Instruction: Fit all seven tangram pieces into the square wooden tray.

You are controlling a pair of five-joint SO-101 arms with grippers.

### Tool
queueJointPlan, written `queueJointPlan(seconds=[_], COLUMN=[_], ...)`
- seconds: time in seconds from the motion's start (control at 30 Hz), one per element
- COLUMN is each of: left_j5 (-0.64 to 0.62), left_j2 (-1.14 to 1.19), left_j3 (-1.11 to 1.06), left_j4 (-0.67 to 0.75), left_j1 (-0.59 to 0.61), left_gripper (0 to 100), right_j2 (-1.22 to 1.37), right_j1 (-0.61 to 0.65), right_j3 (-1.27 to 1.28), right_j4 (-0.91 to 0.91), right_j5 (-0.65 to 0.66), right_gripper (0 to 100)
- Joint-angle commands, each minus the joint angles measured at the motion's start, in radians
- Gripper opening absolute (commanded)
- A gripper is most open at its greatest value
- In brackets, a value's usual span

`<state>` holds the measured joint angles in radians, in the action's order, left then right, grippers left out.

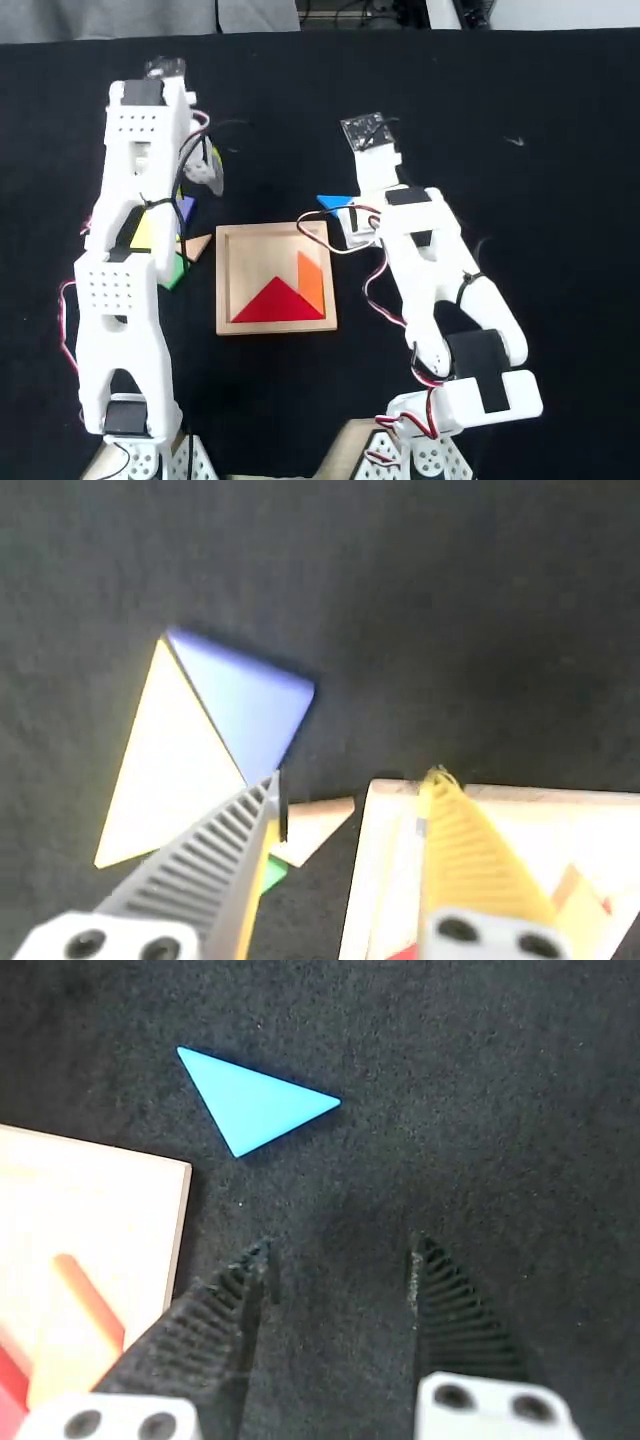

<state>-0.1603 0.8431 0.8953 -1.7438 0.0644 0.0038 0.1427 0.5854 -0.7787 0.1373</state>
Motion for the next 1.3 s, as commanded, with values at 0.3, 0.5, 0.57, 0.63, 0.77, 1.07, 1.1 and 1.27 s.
queueJointPlan(seconds=[0.3,0.5,0.57,0.63,0.77,1.07,1.1,1.27], left_j5=[-0.203,-0.216,-0.221,-0.221,-0.285,-0.370,-0.385,-0.391], left_j2=[-0.348,-0.569,-0.565,-0.545,-0.479,-0.308,-0.305,-0.275], left_j3=[-0.481,-0.937,-0.957,-0.937,-0.852,-0.670,-0.664,-0.634], left_j4=[0.196,0.651,0.681,0.678,0.617,0.514,0.516,0.520], left_j1=[0.050,0.056,0.051,0.039,0.041,0.087,0.097,0.116], left_gripper=[23,24,24,24,24,24,24,24], right_j2=[-0.053,-0.053,-0.053,-0.053,-0.053,-0.053,-0.053,-0.053], right_j1=[-0.008,-0.008,-0.008,-0.008,-0.008,-0.006,-0.006,-0.003], right_j3=[-0.007,-0.007,-0.005,-0.005,-0.005,-0.004,-0.004,-0.004], right_j4=[0.011,0.011,0.011,0.011,0.011,0.012,0.012,0.014], right_j5=[0.009,0.009,0.009,0.009,0.009,0.009,0.009,0.009], right_gripper=[20.8,20.8,20.8,20.8,20.8,20.8,20.8,20.8])
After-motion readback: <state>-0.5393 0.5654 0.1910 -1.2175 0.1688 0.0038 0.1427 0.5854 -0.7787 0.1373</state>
